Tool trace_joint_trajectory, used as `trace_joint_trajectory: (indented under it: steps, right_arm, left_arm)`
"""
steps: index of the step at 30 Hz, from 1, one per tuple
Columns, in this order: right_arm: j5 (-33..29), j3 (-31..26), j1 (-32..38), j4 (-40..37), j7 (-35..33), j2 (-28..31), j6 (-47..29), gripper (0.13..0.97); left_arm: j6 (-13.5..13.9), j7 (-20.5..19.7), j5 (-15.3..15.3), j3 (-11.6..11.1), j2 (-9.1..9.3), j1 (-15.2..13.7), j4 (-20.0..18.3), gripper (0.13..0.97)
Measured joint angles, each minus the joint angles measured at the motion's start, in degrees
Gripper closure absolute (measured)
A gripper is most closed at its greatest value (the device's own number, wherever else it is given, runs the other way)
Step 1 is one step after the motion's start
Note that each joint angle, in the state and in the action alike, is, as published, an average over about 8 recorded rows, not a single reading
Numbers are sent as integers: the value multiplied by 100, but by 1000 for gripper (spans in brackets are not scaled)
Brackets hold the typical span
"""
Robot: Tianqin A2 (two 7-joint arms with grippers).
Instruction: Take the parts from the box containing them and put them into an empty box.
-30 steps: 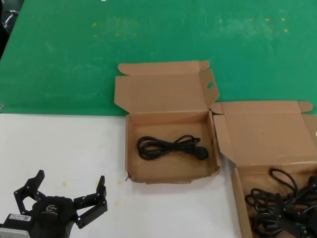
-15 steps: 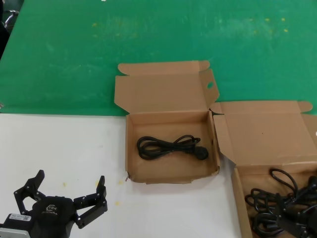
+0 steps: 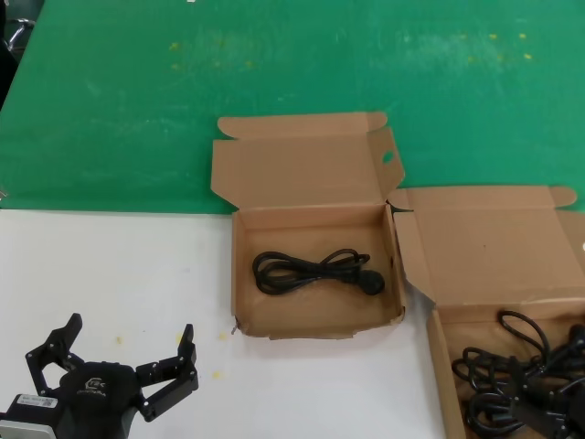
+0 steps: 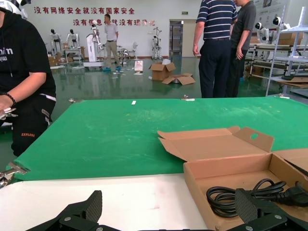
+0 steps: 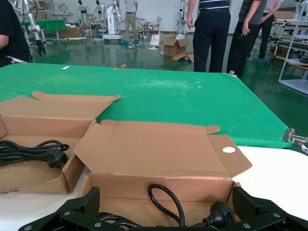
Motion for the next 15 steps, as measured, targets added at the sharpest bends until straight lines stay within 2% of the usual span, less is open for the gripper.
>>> trace_joint_trajectory:
  steps: [15]
  right_arm:
    - [0,0,0,0,0,0,0,129]
  left_arm:
    - [0,0,0,0,0,0,0,132]
